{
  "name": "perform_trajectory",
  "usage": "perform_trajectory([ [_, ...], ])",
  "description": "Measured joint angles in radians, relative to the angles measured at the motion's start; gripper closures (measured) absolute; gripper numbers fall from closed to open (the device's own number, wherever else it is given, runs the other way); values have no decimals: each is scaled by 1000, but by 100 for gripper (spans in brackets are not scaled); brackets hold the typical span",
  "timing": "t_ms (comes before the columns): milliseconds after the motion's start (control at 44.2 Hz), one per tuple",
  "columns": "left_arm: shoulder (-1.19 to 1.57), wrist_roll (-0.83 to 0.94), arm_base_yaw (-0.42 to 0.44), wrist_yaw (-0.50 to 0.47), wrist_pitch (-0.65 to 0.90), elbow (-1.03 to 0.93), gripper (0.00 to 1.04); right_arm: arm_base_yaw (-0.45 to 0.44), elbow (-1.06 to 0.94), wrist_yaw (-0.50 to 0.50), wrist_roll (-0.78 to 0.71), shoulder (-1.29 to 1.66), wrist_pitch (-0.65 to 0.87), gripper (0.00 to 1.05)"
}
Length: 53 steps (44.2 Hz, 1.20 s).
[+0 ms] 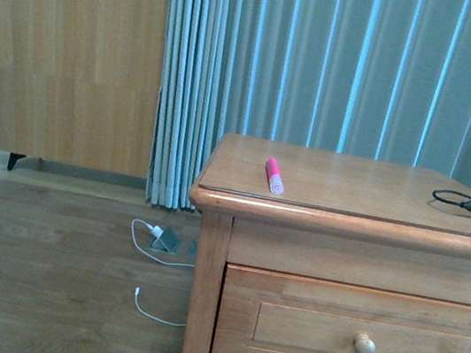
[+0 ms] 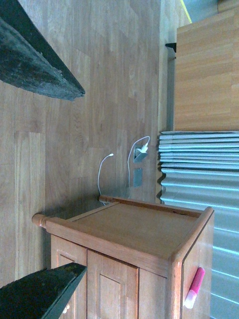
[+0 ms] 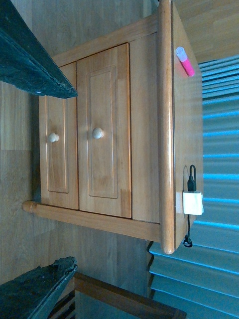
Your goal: Place pink marker in drawer with both arms
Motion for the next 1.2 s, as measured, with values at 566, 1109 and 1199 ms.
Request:
perform_trajectory([
  [566, 0, 0, 0, 0, 0, 0, 6, 0, 0, 0, 0, 0, 0, 8],
  [1109, 0, 0, 0, 0, 0, 0, 6, 0, 0, 0, 0, 0, 0, 8],
  [1199, 0, 0, 0, 0, 0, 0, 6, -6, 2, -23, 6, 6, -11, 8],
])
